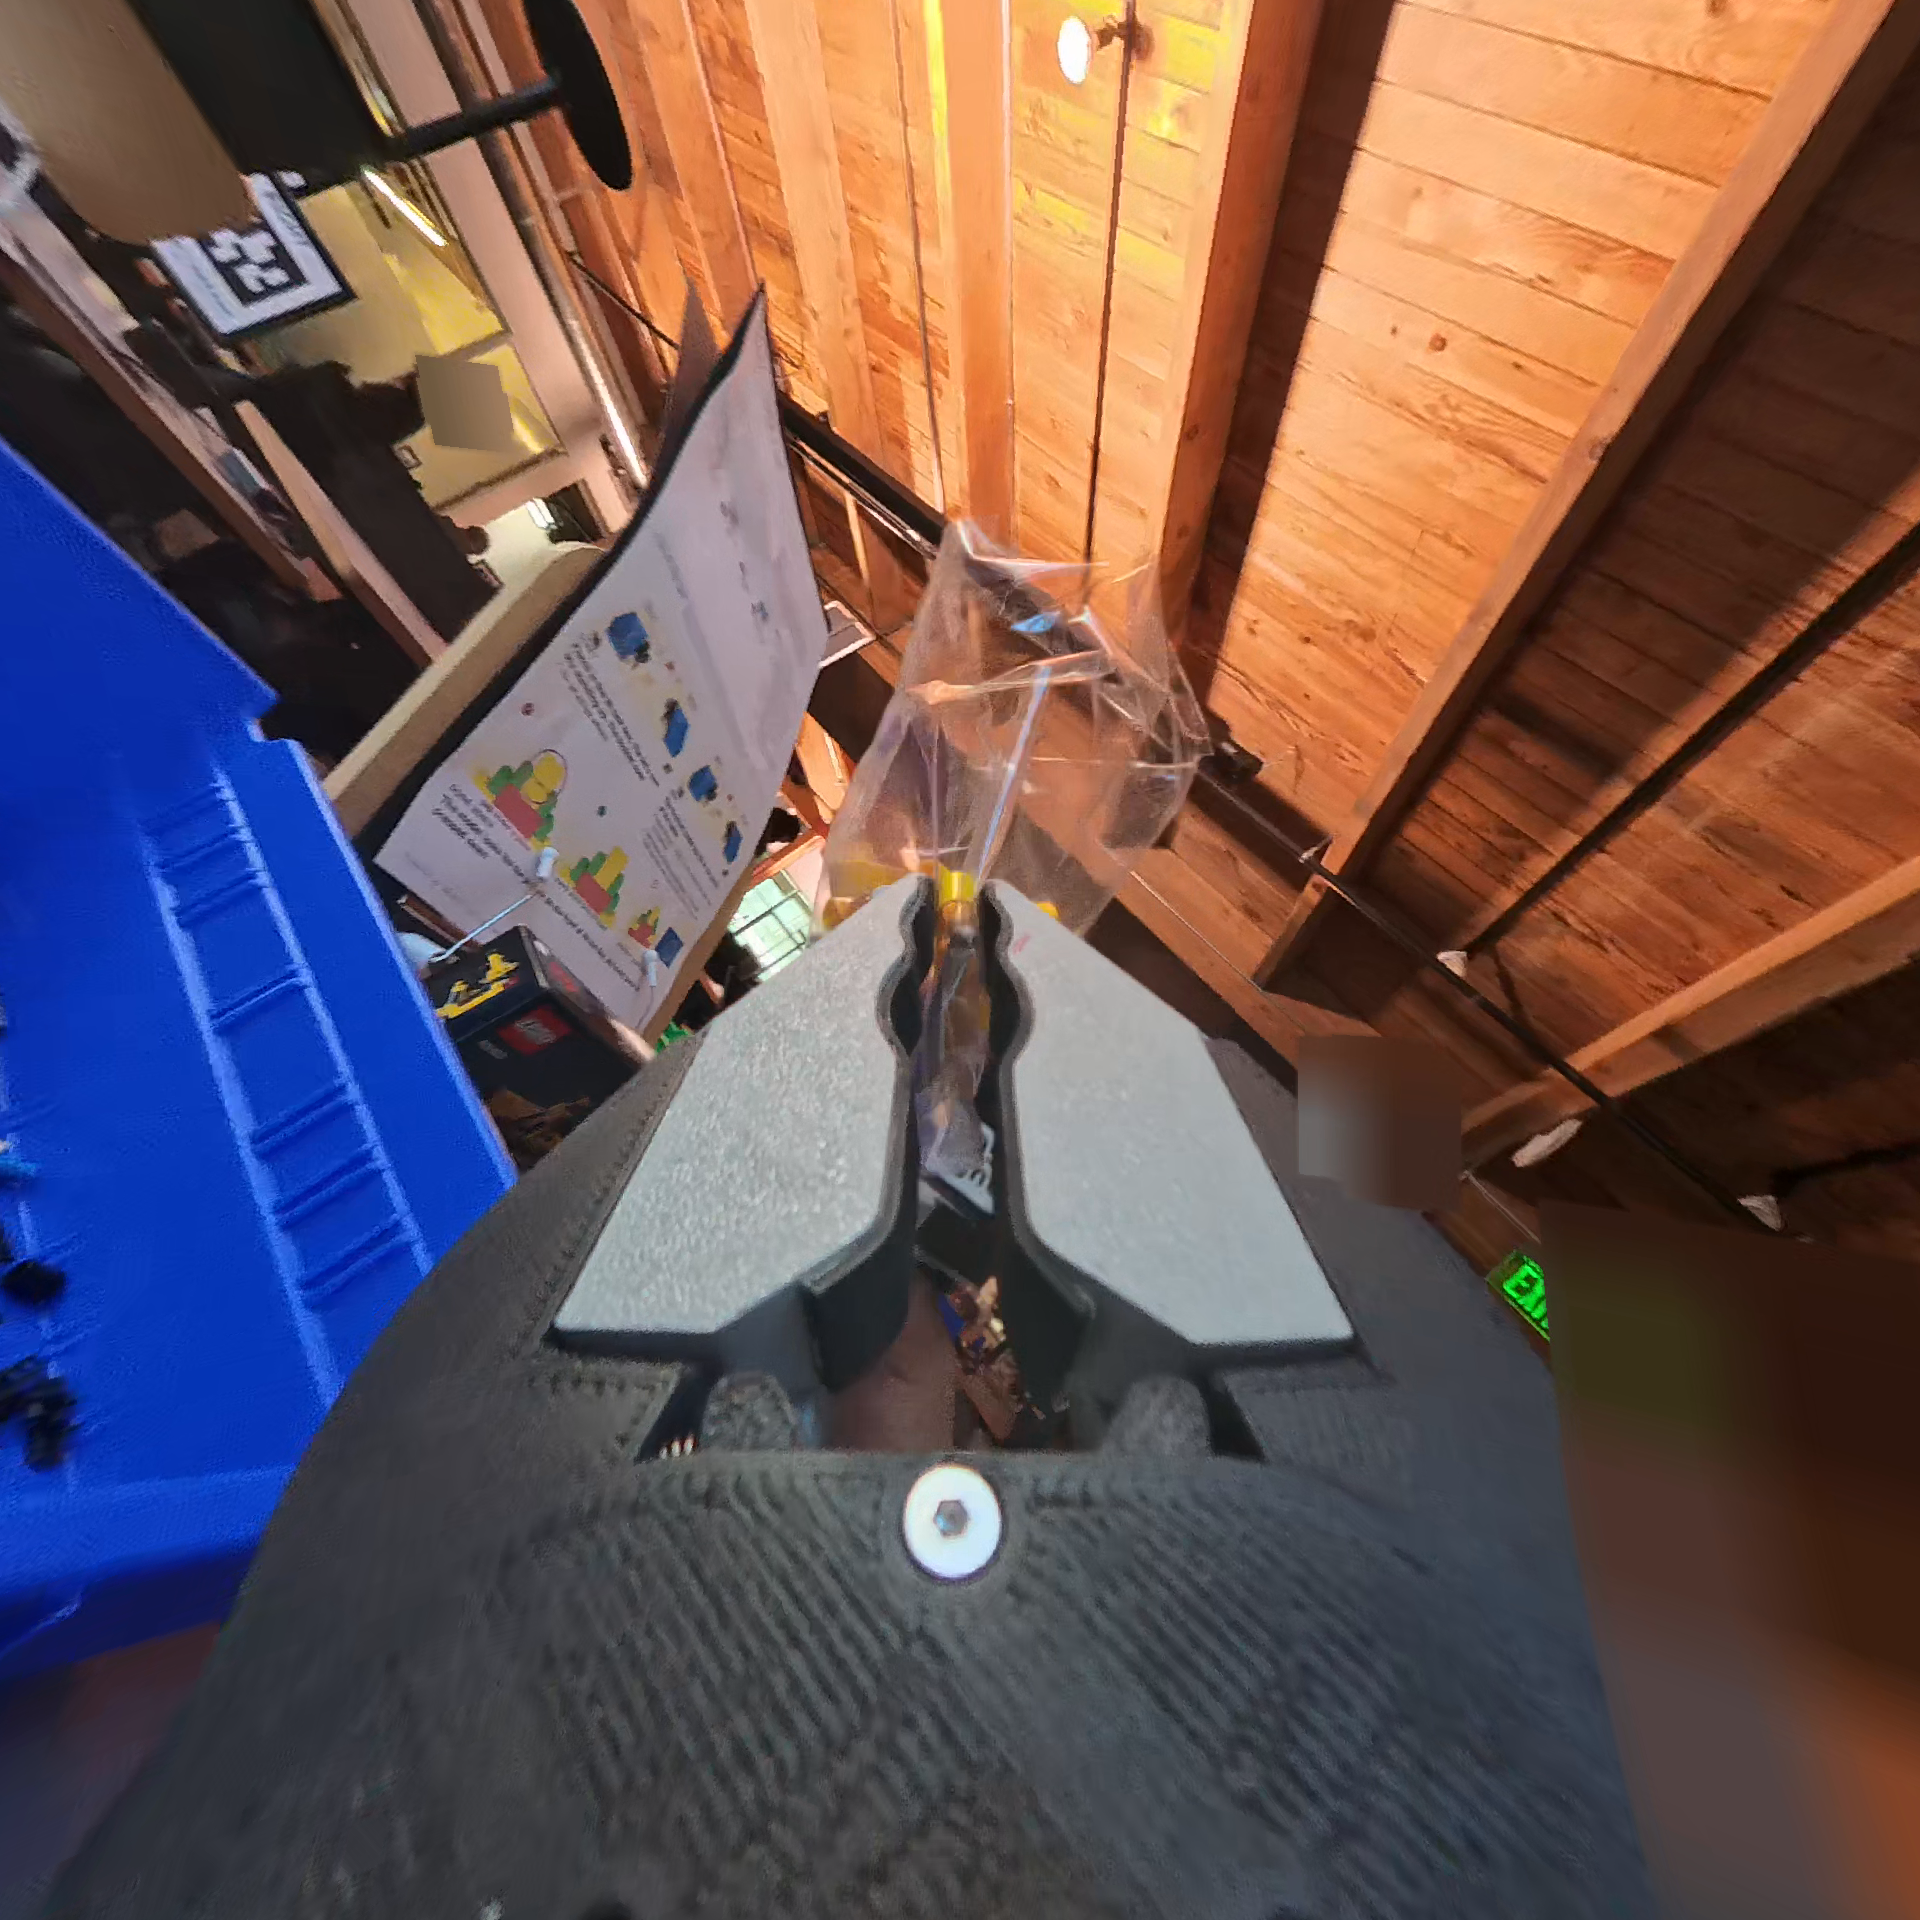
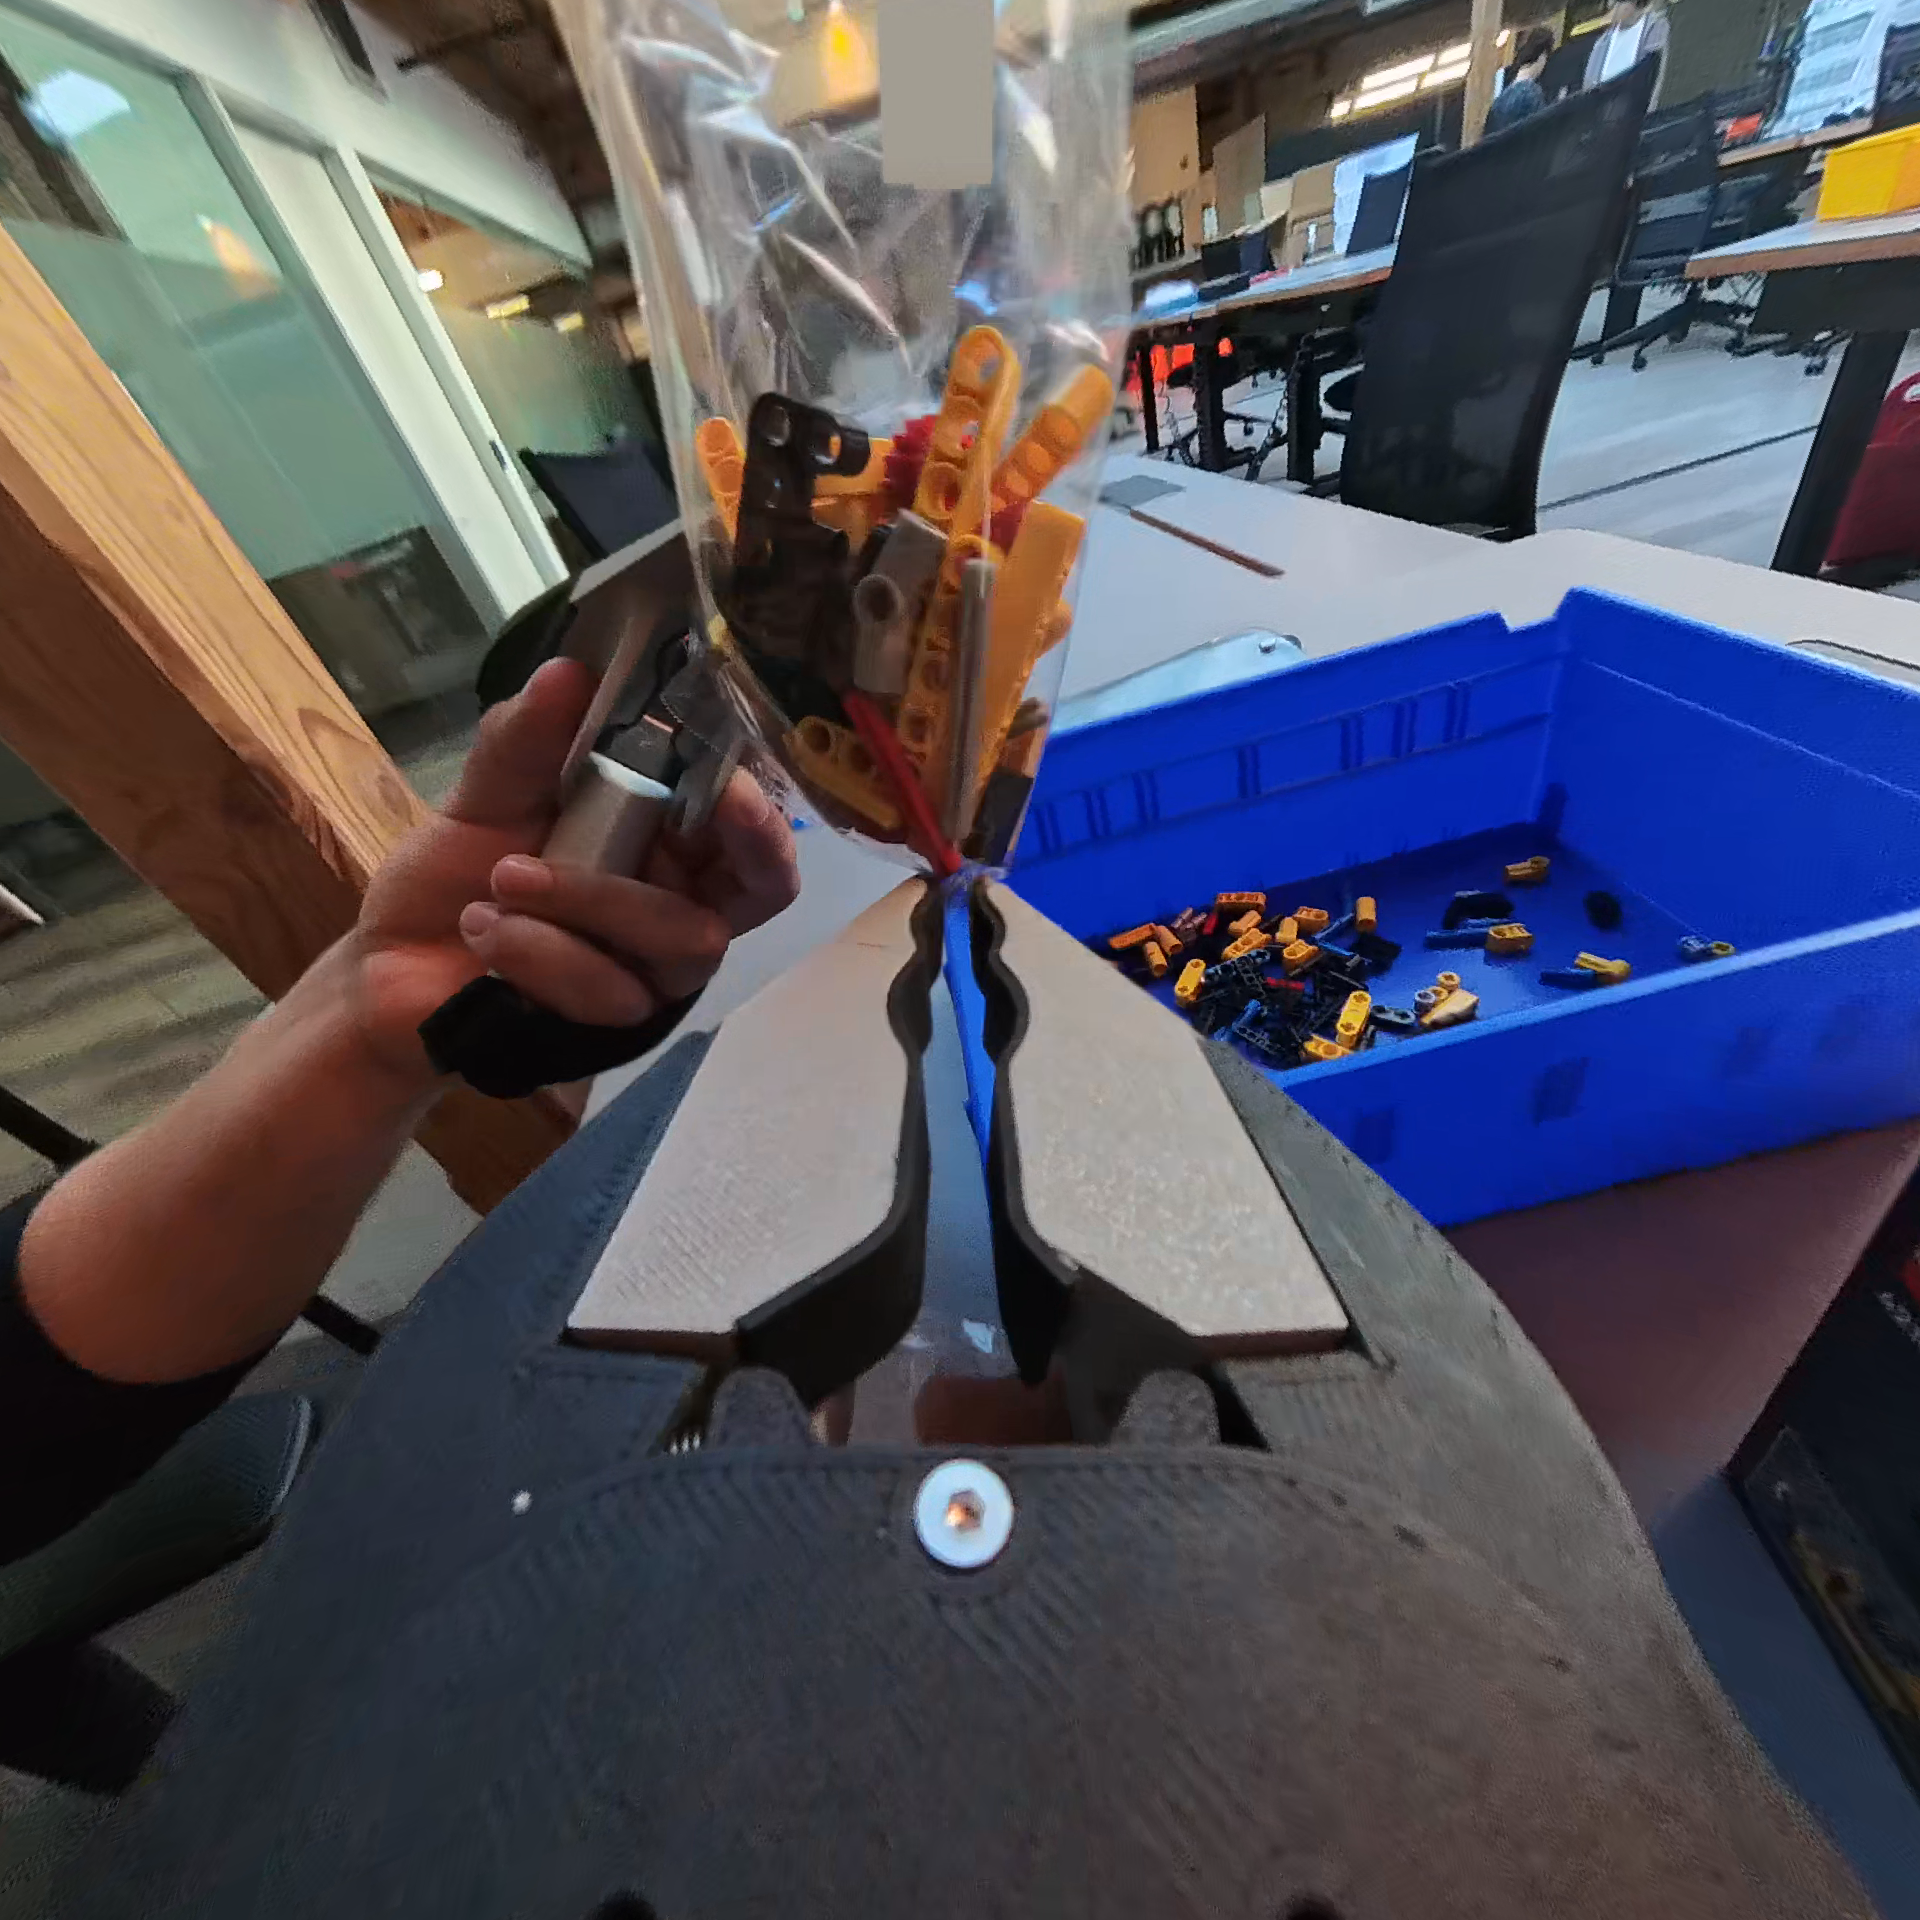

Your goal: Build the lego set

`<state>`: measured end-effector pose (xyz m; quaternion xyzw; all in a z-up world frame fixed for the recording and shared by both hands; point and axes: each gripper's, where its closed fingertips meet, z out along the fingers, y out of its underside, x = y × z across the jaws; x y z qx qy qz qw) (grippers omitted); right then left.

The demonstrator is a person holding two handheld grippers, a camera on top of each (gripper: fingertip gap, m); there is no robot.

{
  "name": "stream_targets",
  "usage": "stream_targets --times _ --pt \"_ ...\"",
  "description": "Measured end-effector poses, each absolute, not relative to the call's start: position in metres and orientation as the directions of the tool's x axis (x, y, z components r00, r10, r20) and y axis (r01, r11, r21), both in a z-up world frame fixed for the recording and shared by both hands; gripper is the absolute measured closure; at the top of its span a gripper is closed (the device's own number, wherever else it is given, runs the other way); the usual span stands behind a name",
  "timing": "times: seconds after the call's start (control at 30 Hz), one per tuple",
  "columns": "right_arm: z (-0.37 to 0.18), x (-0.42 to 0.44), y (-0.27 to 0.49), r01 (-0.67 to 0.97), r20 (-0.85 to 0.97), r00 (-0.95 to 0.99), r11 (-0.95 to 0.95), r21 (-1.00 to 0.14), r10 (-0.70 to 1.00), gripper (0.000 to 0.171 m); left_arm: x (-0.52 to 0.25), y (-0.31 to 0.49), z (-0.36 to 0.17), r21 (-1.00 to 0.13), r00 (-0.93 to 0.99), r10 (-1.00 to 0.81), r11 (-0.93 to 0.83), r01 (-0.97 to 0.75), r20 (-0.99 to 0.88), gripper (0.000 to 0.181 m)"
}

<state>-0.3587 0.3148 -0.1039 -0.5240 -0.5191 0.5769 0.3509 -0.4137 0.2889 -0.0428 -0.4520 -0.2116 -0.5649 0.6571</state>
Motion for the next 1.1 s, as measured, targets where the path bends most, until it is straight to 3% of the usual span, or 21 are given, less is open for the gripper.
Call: stream_targets --times 0.27,0.4,0.47,0.57,0.67,0.87,1.1 --pt "-0.125 -0.37 0.322 0.307 -0.294 -0.164 -0.235 -0.922 0.941 0.171 -0.43 0.291 -0.072 -0.486 0.417 -0.443 -0.05 0.872 0.794 0.173" --pt "-0.13 -0.373 0.323 0.344 -0.38 -0.161 -0.309 -0.886 0.911 0.171 -0.428 0.288 -0.081 -0.613 0.536 -0.391 -0.098 0.784 0.748 0.142" --pt "-0.132 -0.376 0.323 0.367 -0.449 -0.164 -0.369 -0.854 0.878 0.171 -0.427 0.285 -0.084 -0.686 0.608 -0.367 -0.129 0.716 0.704 0.135" --pt "-0.132 -0.379 0.322 0.38 -0.542 -0.175 -0.452 -0.807 0.822 0.171 -0.431 0.277 -0.094 -0.849 0.793 -0.306 -0.143 0.508 0.526 0.128" --pt "-0.135 -0.379 0.323 0.392 -0.598 -0.164 -0.505 -0.769 0.784 0.171 -0.444 0.261 -0.113 -0.978 0.964 -0.195 -0.137 0.156 0.181 0.13" --pt "-0.145 -0.381 0.329 0.412 -0.648 -0.13 -0.553 -0.724 0.751 0.171 -0.446 0.247 -0.13 -0.934 0.946 -0.031 -0.15 -0.323 -0.322 0.134" --pt "-0.137 -0.389 0.331 0.418 -0.696 -0.127 -0.598 -0.684 0.707 0.171 -0.438 0.272 -0.164 -0.855 0.896 -0.032 -0.286 -0.433 -0.443 0.136"
